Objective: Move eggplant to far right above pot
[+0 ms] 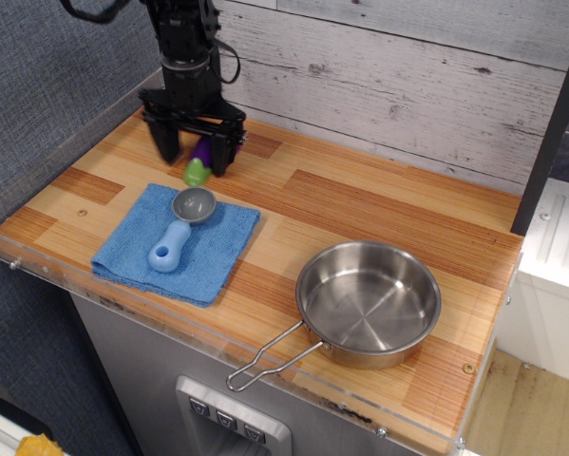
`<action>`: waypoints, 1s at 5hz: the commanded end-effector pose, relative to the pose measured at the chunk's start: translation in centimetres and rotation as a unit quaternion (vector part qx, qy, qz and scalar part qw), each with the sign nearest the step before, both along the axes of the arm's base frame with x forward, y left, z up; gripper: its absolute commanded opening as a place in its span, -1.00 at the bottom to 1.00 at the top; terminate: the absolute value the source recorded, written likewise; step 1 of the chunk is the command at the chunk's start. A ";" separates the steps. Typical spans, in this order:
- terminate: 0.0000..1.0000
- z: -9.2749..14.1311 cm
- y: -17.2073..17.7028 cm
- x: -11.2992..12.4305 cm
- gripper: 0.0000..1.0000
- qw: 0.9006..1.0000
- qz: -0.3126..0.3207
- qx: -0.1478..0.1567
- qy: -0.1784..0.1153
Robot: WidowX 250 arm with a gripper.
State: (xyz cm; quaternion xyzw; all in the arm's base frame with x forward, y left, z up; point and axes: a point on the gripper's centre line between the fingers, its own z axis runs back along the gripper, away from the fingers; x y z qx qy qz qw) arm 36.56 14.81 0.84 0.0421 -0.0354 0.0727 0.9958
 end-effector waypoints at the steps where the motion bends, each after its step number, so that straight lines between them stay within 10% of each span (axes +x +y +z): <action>1: -1.00 -0.6 0.7 1.1 -1.00 1.000 -0.002 -0.005 0.007; 3: -1.00 0.7 0.1 1.0 -1.00 1.000 -0.017 -0.014 0.017; 5: -1.00 7.1 -3.3 2.7 -1.00 0.998 -0.027 -0.042 -0.037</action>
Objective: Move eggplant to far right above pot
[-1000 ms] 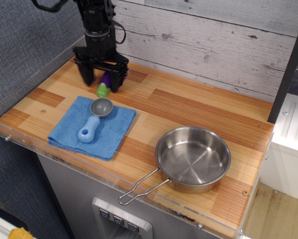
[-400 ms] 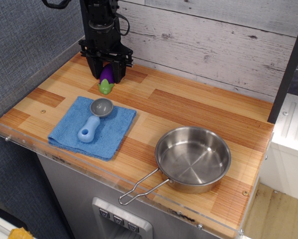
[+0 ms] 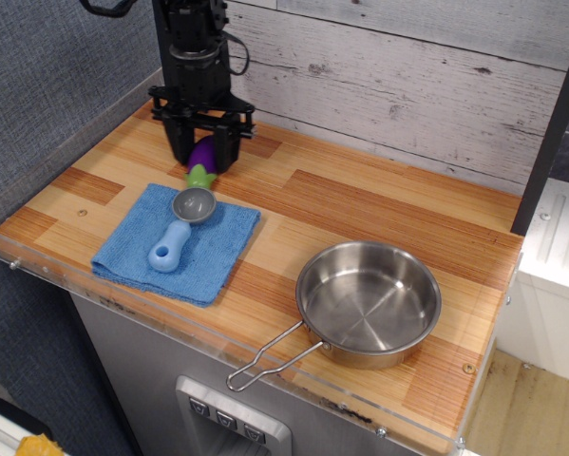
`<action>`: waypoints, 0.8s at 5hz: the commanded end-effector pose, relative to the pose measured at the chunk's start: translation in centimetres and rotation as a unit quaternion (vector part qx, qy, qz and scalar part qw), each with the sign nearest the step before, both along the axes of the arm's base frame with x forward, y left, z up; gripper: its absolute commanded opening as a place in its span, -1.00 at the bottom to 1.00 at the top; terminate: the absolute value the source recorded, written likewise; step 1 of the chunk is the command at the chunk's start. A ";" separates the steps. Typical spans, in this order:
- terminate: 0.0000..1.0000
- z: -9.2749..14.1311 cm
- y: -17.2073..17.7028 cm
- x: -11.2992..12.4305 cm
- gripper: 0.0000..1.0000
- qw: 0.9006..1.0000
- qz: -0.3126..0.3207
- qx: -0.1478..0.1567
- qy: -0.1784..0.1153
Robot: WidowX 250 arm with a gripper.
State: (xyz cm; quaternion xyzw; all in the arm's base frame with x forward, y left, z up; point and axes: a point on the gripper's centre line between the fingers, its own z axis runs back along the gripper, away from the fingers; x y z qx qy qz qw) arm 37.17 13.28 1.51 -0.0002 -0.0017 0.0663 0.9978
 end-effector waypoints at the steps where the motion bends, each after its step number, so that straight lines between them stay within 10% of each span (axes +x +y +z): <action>1: -1.00 8.2 -4.8 3.8 -1.00 0.996 -0.047 0.007 -0.075; 4: -1.00 8.6 -19.0 2.9 -1.00 0.986 -0.144 -0.015 -0.077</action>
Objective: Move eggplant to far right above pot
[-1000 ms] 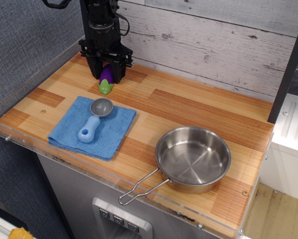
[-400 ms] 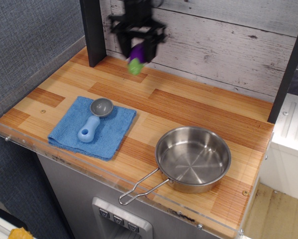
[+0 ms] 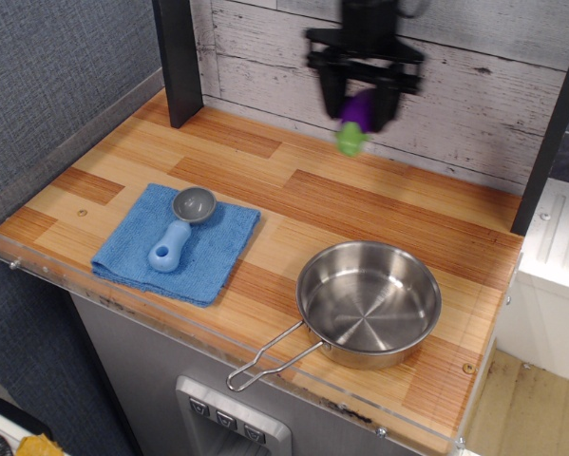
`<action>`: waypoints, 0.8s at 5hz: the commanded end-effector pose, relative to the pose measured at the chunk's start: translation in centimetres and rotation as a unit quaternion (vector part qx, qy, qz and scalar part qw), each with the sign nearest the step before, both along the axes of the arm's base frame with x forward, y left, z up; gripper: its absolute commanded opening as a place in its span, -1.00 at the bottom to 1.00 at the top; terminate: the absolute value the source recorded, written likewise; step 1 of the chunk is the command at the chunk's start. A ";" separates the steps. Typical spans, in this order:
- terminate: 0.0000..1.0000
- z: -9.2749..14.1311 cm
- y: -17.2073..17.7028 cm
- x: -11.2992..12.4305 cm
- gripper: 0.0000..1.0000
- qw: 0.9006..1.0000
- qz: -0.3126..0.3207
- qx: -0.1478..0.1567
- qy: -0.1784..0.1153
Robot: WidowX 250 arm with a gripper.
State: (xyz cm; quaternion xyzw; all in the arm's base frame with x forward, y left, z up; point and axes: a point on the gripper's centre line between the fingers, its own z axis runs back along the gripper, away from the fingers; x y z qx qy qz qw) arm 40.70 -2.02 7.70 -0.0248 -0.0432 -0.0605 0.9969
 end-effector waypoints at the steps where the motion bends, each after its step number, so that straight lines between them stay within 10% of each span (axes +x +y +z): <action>1: -1.00 1.4 -5.7 -1.4 -1.00 0.999 -0.012 0.026 -0.038; 4: -1.00 -3.7 -4.6 -1.2 -1.00 0.995 0.053 0.053 -0.073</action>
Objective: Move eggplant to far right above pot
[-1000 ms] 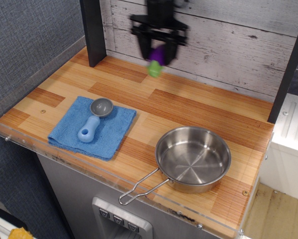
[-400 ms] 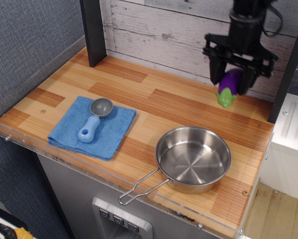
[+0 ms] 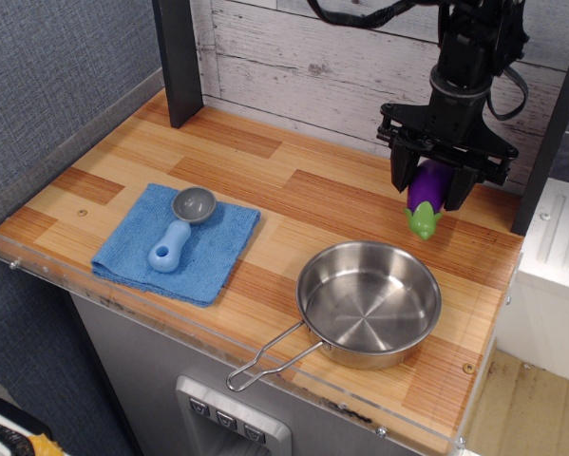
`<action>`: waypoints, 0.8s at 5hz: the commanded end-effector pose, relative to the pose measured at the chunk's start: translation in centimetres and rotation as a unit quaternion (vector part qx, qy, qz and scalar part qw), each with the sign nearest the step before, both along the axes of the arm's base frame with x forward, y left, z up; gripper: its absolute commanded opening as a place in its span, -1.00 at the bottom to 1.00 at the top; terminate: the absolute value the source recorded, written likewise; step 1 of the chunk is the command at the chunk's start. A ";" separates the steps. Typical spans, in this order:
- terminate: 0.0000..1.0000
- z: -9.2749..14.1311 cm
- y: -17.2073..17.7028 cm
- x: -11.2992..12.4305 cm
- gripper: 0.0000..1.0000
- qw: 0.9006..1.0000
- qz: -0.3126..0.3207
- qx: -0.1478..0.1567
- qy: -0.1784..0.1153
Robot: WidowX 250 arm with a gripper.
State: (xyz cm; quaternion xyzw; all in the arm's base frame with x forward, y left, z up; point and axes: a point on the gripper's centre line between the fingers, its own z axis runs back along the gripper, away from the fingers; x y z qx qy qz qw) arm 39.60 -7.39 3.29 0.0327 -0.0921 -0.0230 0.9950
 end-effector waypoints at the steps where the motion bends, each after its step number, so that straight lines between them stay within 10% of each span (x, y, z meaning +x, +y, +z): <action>1: -1.00 0.2 0.9 -0.1 -1.00 1.000 0.013 -0.012 -0.015; 2: -1.00 0.6 1.0 -0.2 1.00 1.000 -0.002 -0.031 -0.002; 4: -1.00 4.8 3.5 -1.0 1.00 0.998 -0.008 -0.051 -0.022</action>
